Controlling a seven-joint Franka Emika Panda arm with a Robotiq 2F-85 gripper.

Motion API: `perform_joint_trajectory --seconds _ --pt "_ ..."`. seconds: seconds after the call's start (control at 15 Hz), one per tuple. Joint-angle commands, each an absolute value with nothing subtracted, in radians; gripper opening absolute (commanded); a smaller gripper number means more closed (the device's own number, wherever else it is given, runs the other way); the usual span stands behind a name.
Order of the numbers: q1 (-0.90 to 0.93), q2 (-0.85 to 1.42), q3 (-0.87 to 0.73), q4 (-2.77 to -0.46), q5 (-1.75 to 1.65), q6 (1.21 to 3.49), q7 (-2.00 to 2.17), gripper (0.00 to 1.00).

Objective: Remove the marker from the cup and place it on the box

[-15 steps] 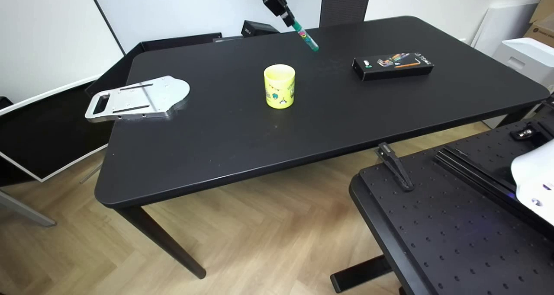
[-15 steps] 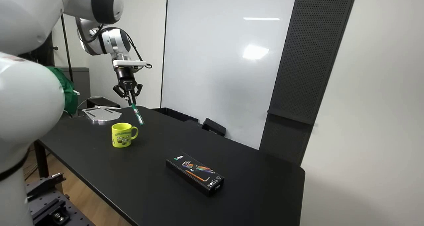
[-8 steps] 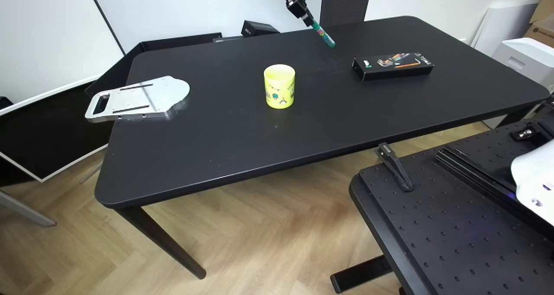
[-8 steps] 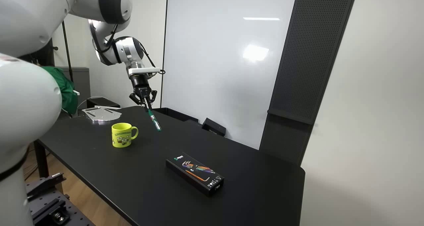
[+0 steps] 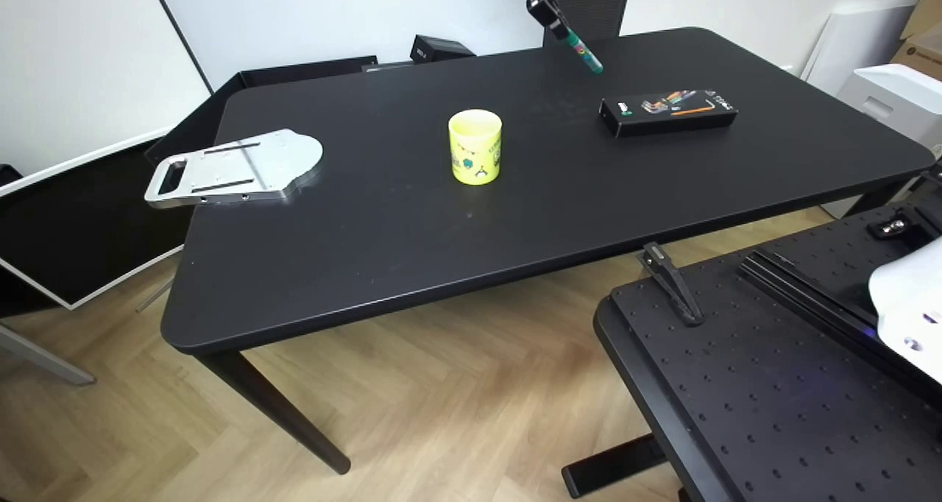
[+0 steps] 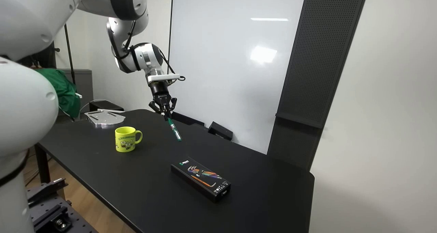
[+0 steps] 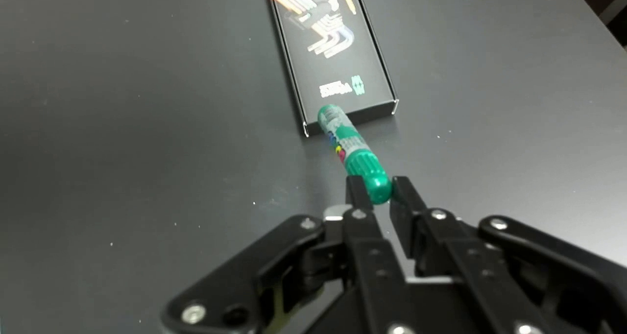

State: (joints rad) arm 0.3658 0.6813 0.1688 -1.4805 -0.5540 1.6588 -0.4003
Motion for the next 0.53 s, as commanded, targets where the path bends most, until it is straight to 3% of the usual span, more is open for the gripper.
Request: perform_joint_trajectory --seconds 0.0,0.47 --pt "0.323 0.607 0.149 -1.595 -0.588 1.713 -0.373 0.04" --pt "0.241 0.576 0.121 -1.694 -0.602 1.796 -0.350 0.04"
